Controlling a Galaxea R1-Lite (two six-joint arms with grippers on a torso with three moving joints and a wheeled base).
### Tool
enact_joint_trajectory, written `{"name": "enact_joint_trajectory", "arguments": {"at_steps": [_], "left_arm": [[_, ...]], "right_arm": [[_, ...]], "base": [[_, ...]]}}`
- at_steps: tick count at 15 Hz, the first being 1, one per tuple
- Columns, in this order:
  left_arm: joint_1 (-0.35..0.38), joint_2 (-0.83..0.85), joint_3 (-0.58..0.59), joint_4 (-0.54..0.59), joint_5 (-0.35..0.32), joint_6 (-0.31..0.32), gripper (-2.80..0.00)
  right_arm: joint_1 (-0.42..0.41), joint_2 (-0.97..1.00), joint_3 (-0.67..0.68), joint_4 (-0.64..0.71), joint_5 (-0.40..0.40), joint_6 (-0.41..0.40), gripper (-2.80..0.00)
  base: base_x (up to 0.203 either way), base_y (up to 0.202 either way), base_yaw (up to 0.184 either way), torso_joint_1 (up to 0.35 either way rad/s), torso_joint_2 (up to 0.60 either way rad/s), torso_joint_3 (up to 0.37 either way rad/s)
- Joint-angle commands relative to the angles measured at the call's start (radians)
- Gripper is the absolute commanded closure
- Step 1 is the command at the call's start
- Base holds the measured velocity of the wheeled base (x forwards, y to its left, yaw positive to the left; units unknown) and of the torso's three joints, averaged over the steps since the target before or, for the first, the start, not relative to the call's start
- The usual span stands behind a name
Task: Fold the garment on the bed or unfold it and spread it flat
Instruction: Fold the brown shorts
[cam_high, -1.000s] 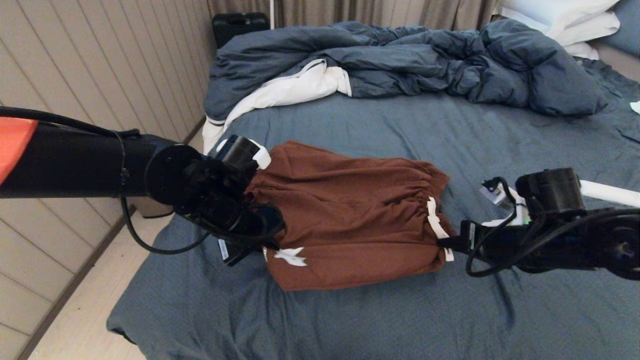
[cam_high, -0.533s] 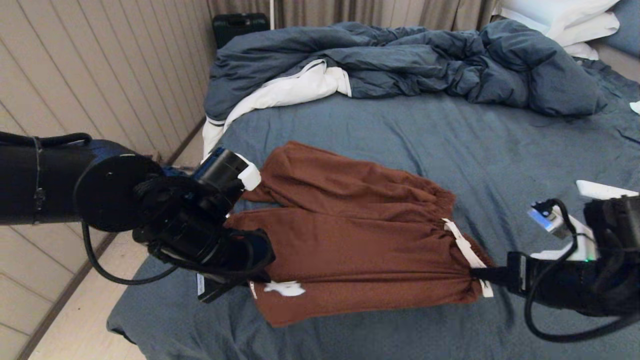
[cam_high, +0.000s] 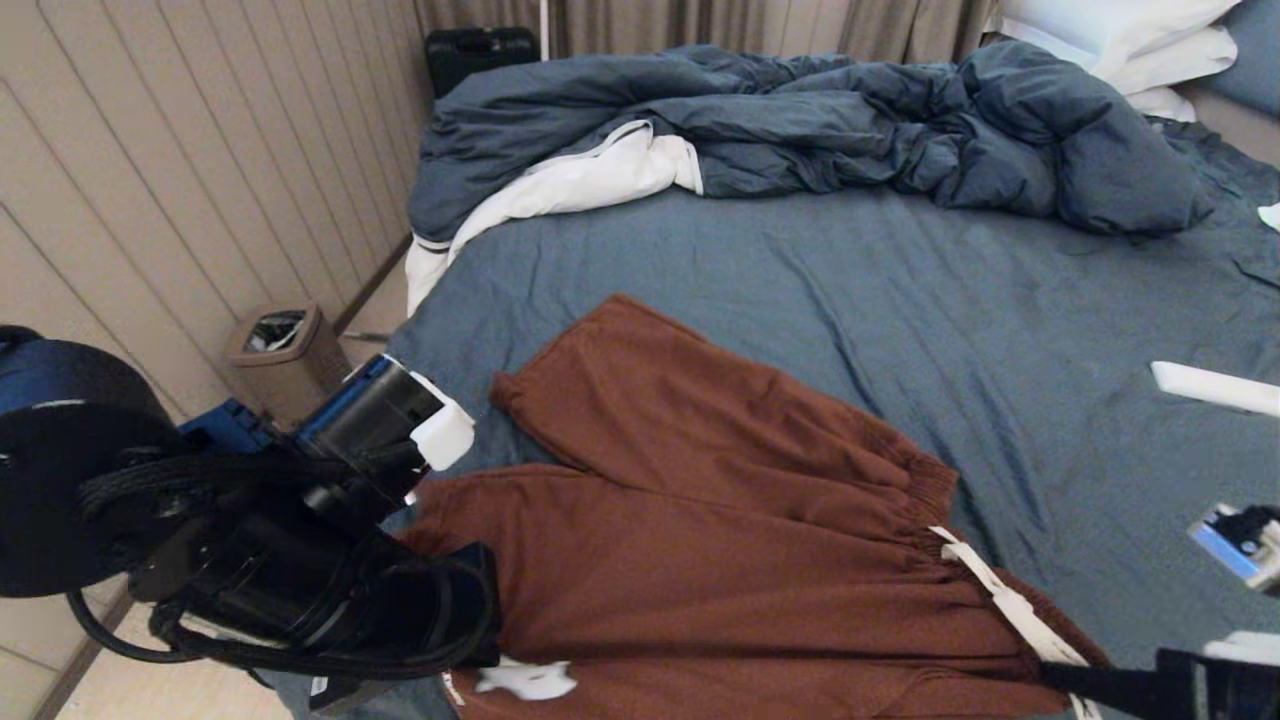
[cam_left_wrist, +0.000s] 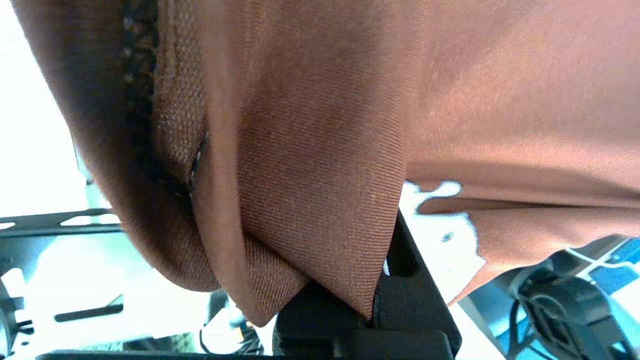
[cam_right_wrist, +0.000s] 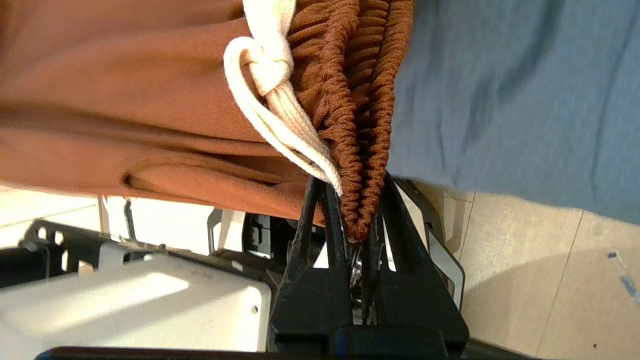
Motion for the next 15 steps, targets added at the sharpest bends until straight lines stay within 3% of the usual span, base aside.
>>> {"name": "enact_joint_trajectory", "arguments": {"at_steps": [1, 4, 8, 12, 15], "left_arm": [[0.001, -0.052, -0.003, 0.001, 0.015, -0.006, 0.0], [0.002, -0.032, -0.065, -0.016, 0.098, 0.019, 0.0], [0.004, 0.06, -0.208, -0.065, 0.122, 0.029, 0.0], [0.023, 0.179, -0.48, -0.032, 0.126, 0.093, 0.0], [0.057, 0.321, -0.737, 0.025, 0.166, 0.152, 0.0]], "right_arm": [[0.004, -0.067, 0.015, 0.014, 0.0, 0.0, 0.0], [0.012, -0.06, 0.0, 0.008, 0.0, 0.0, 0.0], [0.015, -0.015, -0.072, 0.005, 0.003, -0.001, 0.0], [0.011, 0.116, -0.167, -0.004, 0.004, -0.001, 0.0], [0.006, 0.24, -0.181, -0.087, 0.006, 0.002, 0.0]], "base": [[0.0, 0.0, 0.0, 0.0, 0.0, 0.0], [0.0, 0.0, 0.0, 0.0, 0.0, 0.0], [0.0, 0.0, 0.0, 0.0, 0.0, 0.0], [0.0, 0.0, 0.0, 0.0, 0.0, 0.0], [0.0, 0.0, 0.0, 0.0, 0.0, 0.0]]}}
